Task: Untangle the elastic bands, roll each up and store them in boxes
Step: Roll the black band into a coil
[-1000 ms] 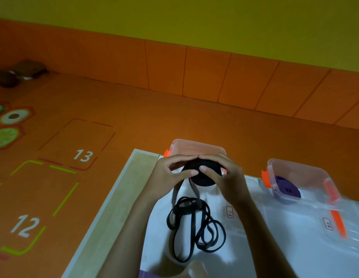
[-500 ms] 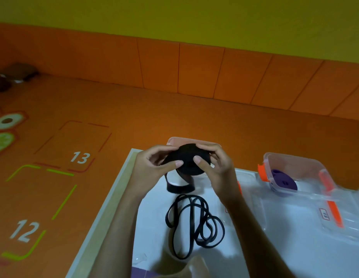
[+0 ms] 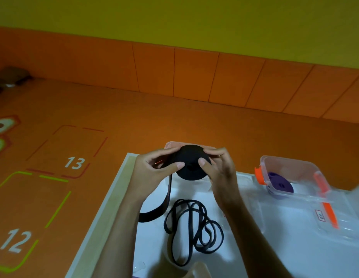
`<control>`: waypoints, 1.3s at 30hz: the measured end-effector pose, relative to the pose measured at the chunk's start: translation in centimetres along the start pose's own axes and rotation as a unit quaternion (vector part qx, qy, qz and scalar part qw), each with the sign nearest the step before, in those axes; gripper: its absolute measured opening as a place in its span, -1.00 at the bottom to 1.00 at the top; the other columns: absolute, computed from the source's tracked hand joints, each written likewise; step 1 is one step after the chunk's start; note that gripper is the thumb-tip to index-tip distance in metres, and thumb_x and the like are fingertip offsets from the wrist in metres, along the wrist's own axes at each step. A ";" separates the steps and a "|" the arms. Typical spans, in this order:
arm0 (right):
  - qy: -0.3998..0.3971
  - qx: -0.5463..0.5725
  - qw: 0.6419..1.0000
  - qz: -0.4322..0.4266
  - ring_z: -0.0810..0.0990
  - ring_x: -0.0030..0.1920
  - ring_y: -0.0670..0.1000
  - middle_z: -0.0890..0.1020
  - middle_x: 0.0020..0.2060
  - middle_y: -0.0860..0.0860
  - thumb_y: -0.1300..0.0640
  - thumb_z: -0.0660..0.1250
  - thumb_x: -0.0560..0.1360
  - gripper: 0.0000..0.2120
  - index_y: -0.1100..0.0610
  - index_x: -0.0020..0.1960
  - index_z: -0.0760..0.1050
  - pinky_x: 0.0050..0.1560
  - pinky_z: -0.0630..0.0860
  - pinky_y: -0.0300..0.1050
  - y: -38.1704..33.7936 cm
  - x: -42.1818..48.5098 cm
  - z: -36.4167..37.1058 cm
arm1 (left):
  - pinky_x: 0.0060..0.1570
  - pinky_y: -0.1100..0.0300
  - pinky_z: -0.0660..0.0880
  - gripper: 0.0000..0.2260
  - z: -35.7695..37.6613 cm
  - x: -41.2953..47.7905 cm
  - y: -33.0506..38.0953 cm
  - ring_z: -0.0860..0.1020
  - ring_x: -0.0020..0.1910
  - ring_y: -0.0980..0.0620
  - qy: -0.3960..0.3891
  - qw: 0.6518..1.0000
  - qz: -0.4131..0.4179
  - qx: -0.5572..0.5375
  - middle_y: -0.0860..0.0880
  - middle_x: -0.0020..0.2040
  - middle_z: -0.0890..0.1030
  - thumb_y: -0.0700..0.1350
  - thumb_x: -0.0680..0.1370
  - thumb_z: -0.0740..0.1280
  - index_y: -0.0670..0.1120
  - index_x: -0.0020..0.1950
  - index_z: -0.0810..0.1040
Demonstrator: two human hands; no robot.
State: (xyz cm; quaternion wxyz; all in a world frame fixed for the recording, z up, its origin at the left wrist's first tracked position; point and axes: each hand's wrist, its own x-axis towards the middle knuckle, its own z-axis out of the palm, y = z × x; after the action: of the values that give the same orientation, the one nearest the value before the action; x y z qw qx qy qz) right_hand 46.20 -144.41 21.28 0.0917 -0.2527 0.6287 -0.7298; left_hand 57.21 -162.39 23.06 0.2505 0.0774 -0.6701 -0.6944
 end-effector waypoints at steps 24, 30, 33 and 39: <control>-0.116 -0.112 0.986 -0.032 0.75 0.06 0.13 0.72 0.03 0.14 0.34 0.57 0.46 -0.70 0.11 0.10 0.59 -0.06 0.73 0.23 -2.4 0.7 -1.1 | 0.14 0.14 0.59 -0.78 -0.3 -0.2 -1.1 0.66 0.24 -0.07 -0.048 0.998 -0.014 0.025 -0.04 0.16 0.71 -0.10 0.42 0.66 0.04 0.03 0.78; -0.144 -0.043 0.988 0.014 0.72 0.06 0.27 0.64 0.06 0.30 0.17 0.56 0.43 -0.68 0.12 0.09 0.50 -0.13 0.73 0.22 -2.3 0.8 -1.7 | -0.06 0.01 0.46 -0.73 -0.6 -0.2 -0.3 0.59 0.00 -0.12 -0.067 0.997 -0.038 0.010 -0.04 0.14 0.71 -0.05 0.39 0.65 0.04 0.07 0.79; -0.194 -0.055 0.979 0.019 0.71 0.14 0.20 0.68 0.14 0.16 0.07 0.54 0.45 -0.65 0.02 0.19 0.56 -0.03 0.73 0.22 -3.0 1.5 -2.5 | -0.01 0.14 0.58 -0.78 0.6 -0.3 -0.1 0.68 0.03 -0.03 -0.058 0.998 -0.025 0.003 -0.03 0.11 0.74 -0.12 0.42 0.65 0.01 0.03 0.77; -0.085 -0.016 0.996 -0.016 0.63 0.14 0.37 0.65 0.06 0.18 0.11 0.57 0.39 -0.77 -0.03 0.00 0.60 0.05 0.56 0.56 -1.9 1.3 -2.3 | 0.15 0.20 0.61 -0.73 0.0 -0.4 -0.7 0.68 0.23 0.00 -0.055 0.998 -0.033 0.015 -0.01 0.19 0.74 -0.15 0.46 0.63 0.02 0.14 0.76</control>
State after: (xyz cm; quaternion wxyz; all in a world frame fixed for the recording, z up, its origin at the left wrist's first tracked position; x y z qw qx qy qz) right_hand 44.29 -142.64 23.25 0.1291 -0.3254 0.6259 -0.6969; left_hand 57.42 -162.18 22.32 0.1896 0.0650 -0.6905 -0.6950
